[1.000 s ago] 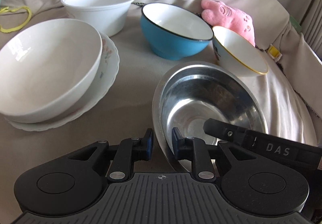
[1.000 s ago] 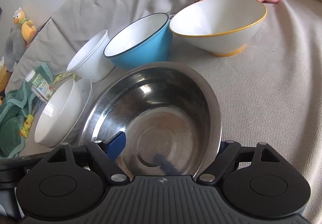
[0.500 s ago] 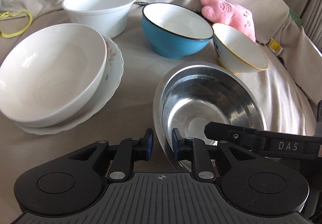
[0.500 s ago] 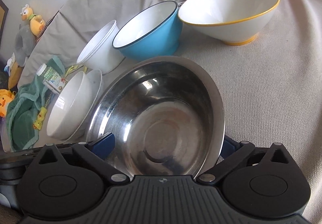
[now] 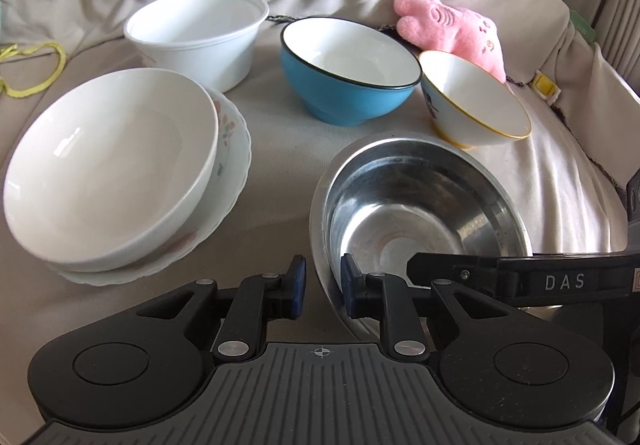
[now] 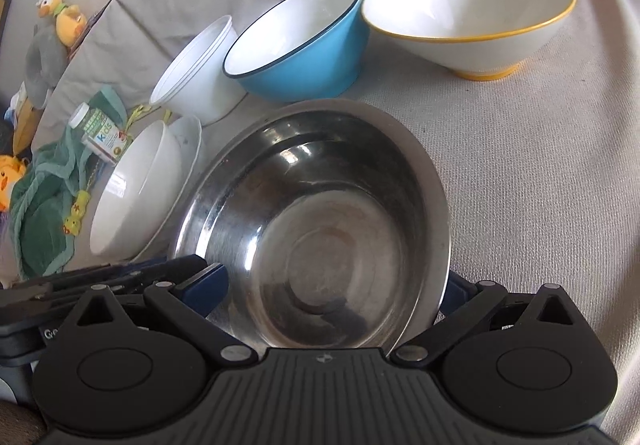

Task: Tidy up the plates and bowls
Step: 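Grip the stainless steel bowl rim with both grippers and lift it, then carry the steel bowl and lower it into the white bowl on the plate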

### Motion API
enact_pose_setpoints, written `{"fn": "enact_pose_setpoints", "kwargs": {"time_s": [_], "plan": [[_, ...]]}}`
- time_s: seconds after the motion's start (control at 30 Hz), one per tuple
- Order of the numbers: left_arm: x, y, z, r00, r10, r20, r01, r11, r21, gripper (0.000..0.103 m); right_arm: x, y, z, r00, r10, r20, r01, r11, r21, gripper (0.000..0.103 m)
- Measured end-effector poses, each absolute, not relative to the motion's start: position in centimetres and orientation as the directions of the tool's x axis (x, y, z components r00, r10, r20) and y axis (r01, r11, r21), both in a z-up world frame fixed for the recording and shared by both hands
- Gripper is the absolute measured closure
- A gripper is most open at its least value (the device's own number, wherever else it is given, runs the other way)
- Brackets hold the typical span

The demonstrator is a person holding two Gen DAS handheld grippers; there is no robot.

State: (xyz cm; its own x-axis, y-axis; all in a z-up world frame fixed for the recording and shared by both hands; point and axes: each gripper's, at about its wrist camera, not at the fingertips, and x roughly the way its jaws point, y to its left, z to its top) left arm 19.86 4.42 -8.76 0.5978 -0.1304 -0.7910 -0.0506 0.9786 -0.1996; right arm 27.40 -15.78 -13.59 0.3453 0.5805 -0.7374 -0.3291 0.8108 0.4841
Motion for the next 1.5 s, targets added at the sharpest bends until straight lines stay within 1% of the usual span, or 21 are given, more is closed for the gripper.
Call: {"fn": "enact_pose_setpoints", "kwargs": {"time_s": [0.13,0.2,0.27,0.33,0.37,0.47,0.6,0.8,0.87,0.97,1.13,1.2,1.23,1.27,1.33,1.4,1.43,1.47,1.5], "plan": [[19.8,4.1,-8.7,0.603,-0.125,-0.788,-0.030,0.983,-0.179,0.081,27.4,-15.1,-13.4,0.334,0.557,-0.760,-0.364,0.820,0.441,0.000],[19.8,4.0,-8.7,0.603,-0.123,-0.788,-0.025,0.985,-0.173,0.081,27.2,-15.2,-12.9,0.326,0.549,-0.770,-0.393,0.819,0.418,0.003],[19.9,4.0,-8.8,0.602,-0.124,-0.789,-0.022,0.985,-0.172,0.081,26.7,-15.9,-12.3,0.396,0.511,-0.763,-0.389,0.846,0.364,0.005],[20.0,4.0,-8.9,0.600,-0.123,-0.791,-0.022,0.985,-0.171,0.081,26.7,-16.3,-12.5,0.427,0.465,-0.776,-0.378,0.871,0.314,0.004],[20.1,4.0,-8.9,0.598,-0.123,-0.792,-0.024,0.985,-0.171,0.081,27.0,-16.5,-13.1,0.412,0.449,-0.793,-0.365,0.879,0.308,0.004],[20.1,4.0,-9.0,0.597,-0.120,-0.793,-0.026,0.985,-0.168,0.081,27.2,-16.7,-13.3,0.414,0.447,-0.793,-0.357,0.881,0.311,0.002],[20.2,3.9,-8.9,0.594,-0.117,-0.796,-0.022,0.987,-0.162,0.081,27.2,-15.2,-13.5,0.414,0.382,-0.826,-0.364,0.901,0.234,0.000],[20.3,4.5,-9.3,0.582,-0.152,-0.799,-0.023,0.979,-0.202,0.081,26.4,-11.5,-14.3,0.437,0.218,-0.873,-0.422,0.906,0.015,0.000],[20.3,4.8,-9.4,0.579,-0.163,-0.799,-0.028,0.975,-0.220,0.081,26.2,-11.6,-14.4,0.446,0.217,-0.868,-0.401,0.916,0.023,0.000],[20.3,5.1,-9.5,0.574,-0.178,-0.799,-0.038,0.969,-0.243,0.081,26.5,-11.9,-14.3,0.432,0.232,-0.872,-0.435,0.900,0.024,0.000],[20.4,5.2,-9.9,0.558,-0.201,-0.805,-0.049,0.961,-0.274,0.082,25.6,-12.3,-14.6,0.483,0.265,-0.834,-0.450,0.893,0.023,0.000],[20.5,5.0,-10.2,0.546,-0.199,-0.814,-0.052,0.961,-0.270,0.082,25.4,-12.9,-14.3,0.511,0.283,-0.812,-0.440,0.897,0.036,0.007],[20.5,4.9,-10.4,0.536,-0.196,-0.821,-0.054,0.963,-0.265,0.082,25.4,-13.6,-13.9,0.529,0.314,-0.788,-0.437,0.897,0.064,0.015],[20.6,4.8,-10.6,0.527,-0.193,-0.828,-0.056,0.964,-0.260,0.082,25.3,-14.3,-13.4,0.536,0.358,-0.764,-0.441,0.891,0.108,0.019],[20.7,4.5,-10.8,0.518,-0.192,-0.833,-0.052,0.966,-0.254,0.082,25.3,-15.6,-12.5,0.557,0.420,-0.716,-0.427,0.885,0.187,0.020],[20.9,4.3,-11.0,0.506,-0.210,-0.837,-0.052,0.961,-0.272,0.082,25.4,-16.8,-12.0,0.580,0.428,-0.694,-0.402,0.891,0.214,0.021],[20.9,4.3,-11.2,0.501,-0.218,-0.837,-0.057,0.957,-0.284,0.082,25.6,-17.1,-11.9,0.579,0.421,-0.699,-0.395,0.894,0.211,0.028],[21.0,4.3,-11.3,0.500,-0.223,-0.837,-0.065,0.954,-0.293,0.082,25.8,-17.3,-12.0,0.573,0.414,-0.707,-0.392,0.896,0.207,0.041],[21.0,4.3,-11.4,0.500,-0.233,-0.834,-0.068,0.950,-0.306,0.084,26.0,-17.3,-12.1,0.563,0.411,-0.717,-0.392,0.897,0.207,0.050]]}}
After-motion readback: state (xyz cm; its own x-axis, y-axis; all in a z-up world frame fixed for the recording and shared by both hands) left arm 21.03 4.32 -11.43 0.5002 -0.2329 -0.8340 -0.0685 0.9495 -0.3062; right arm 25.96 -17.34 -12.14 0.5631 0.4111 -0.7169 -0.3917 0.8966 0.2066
